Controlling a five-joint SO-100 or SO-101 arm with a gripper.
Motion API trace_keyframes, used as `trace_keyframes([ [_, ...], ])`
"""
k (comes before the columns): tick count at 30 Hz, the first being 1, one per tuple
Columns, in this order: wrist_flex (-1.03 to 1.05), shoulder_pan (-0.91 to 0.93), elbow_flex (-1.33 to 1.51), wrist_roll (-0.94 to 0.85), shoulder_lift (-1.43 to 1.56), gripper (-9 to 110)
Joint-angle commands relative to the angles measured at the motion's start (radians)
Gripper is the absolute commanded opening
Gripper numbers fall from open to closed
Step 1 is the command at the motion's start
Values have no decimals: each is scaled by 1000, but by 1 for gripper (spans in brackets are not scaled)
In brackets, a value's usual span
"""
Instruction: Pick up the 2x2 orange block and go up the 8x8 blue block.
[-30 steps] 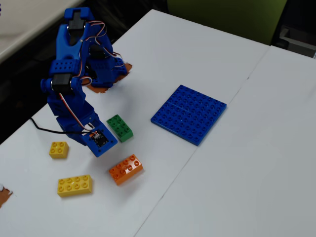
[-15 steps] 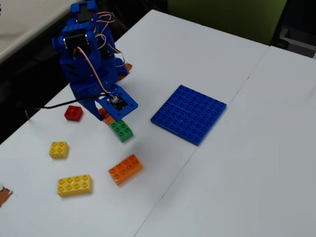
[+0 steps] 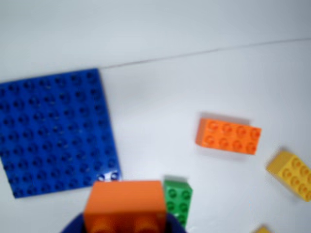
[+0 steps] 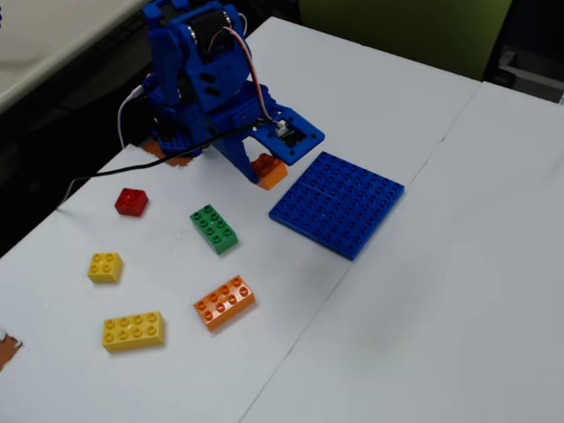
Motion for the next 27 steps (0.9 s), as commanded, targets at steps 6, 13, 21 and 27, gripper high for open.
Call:
trace_keyframes([
  [6,-6,-176,-103,144,-44,0],
  [13,-11,-250,-143,156,-110,0],
  [21,5,-290,-189,183,-204,0],
  [27,6,-304,-190,173,-253,0],
])
